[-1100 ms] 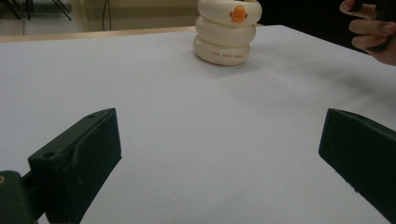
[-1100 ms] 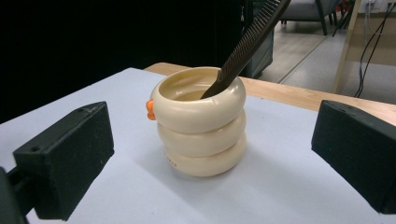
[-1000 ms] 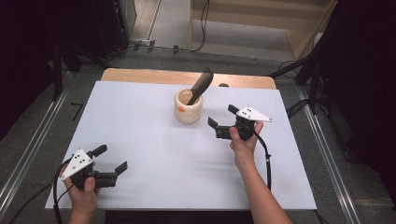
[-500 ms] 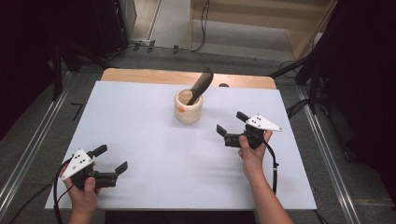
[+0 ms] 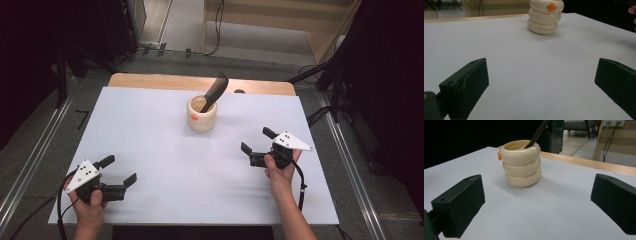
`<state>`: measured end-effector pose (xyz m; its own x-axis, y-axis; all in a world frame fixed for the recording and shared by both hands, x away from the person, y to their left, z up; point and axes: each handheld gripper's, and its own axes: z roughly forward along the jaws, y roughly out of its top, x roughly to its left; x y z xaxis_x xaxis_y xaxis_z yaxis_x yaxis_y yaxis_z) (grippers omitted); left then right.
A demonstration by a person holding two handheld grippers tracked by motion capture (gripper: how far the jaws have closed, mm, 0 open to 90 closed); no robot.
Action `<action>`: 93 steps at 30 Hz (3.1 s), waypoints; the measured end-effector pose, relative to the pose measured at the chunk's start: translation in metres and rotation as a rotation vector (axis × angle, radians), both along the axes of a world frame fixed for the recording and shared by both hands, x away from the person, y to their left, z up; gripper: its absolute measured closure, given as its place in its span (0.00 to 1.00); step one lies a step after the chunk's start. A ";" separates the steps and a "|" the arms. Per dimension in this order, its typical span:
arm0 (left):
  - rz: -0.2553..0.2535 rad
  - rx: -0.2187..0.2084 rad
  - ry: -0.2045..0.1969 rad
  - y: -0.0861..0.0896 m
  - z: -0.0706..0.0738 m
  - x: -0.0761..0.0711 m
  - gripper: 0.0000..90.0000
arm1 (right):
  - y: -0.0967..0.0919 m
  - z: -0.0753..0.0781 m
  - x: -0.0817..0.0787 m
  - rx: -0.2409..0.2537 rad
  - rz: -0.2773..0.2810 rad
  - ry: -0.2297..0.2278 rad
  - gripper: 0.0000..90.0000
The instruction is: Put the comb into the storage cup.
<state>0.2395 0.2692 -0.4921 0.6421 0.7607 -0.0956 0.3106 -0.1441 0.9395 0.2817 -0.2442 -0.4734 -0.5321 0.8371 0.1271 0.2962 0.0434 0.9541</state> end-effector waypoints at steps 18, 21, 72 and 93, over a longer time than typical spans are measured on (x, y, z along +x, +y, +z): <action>0.000 0.006 0.000 0.000 0.000 -0.001 0.00 | -0.032 -0.010 -0.027 0.000 -0.018 -0.009 0.00; -0.002 0.006 0.000 -0.001 0.000 0.000 0.00 | -0.037 -0.012 -0.031 -0.002 -0.022 -0.010 0.00; 0.010 0.004 -0.005 0.000 0.000 -0.002 0.00 | -0.112 -0.037 -0.099 -0.012 -0.130 0.043 0.00; 0.012 -0.027 -0.007 0.004 0.000 -0.002 0.00 | -0.141 -0.049 -0.116 0.056 -0.163 0.068 0.00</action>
